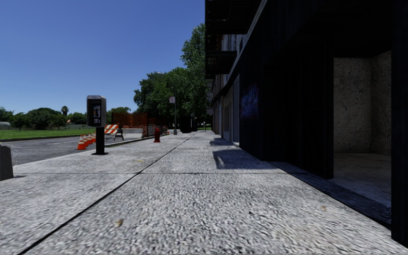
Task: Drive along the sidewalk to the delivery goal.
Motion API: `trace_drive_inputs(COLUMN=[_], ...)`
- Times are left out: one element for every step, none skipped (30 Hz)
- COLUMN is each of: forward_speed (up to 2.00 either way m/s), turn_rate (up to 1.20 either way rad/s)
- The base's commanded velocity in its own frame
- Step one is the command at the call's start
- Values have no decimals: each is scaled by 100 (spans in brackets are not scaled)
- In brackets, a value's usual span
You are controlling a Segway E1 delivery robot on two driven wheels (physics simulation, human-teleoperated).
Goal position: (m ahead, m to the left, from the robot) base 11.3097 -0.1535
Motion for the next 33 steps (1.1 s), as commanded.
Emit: trace_drive_inputs(forward_speed=[200,200,200,200,200,200,200,200,200,200,200,200,200,200,200,200,200,200,200,200,200,200,200,200,200,200,200,200,200,200,200,200,200], turn_rate=[0,0,0,0,0,0,0,0,0,0,0,0,0,0,0,0,0,0,0,0,0,0,0,0,0,0,0,0,0,0,0,0,0])
